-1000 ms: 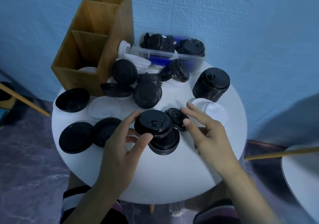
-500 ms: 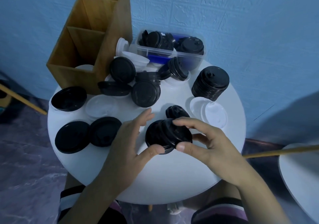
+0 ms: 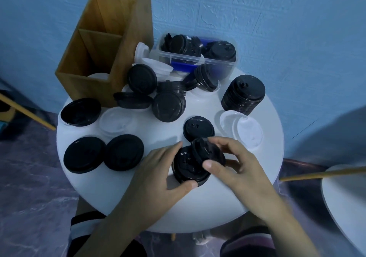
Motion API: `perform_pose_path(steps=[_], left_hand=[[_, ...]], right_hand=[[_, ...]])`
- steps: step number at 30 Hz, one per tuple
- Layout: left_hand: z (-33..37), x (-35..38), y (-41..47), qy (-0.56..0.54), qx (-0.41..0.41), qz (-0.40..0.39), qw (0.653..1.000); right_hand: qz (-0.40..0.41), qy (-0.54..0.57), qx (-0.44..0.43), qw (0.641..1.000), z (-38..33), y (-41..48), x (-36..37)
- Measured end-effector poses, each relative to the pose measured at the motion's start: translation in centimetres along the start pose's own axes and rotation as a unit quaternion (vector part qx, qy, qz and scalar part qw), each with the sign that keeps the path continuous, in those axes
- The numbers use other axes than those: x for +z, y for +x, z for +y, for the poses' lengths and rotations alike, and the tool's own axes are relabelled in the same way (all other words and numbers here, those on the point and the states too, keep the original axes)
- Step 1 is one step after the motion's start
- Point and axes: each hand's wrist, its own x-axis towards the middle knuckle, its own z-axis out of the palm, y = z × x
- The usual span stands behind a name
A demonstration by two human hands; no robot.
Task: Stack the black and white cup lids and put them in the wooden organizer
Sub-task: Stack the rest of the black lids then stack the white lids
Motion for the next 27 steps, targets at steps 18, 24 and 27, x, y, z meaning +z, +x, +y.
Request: perform_pose_path(steps=[18,24,27], left_hand=[[-0.5,0.7,-0.1,0.013,-0.001,-0.008,1.000],[-0.7,0.8,0.0,0.021,0.005,0.001,1.000],[-0.6,0.6,0.2,0.015,0.019,0.010,1.000]], right_hand=[[-0.080,-0.281,-0.062,0.954,0.8,0.2,0.1],[-0.121,-0.312,-0.055,0.941,0.4,0.4,-0.3],[-0.126,-0.302,-0.054,0.943,0.6,0.5,-0.3]])
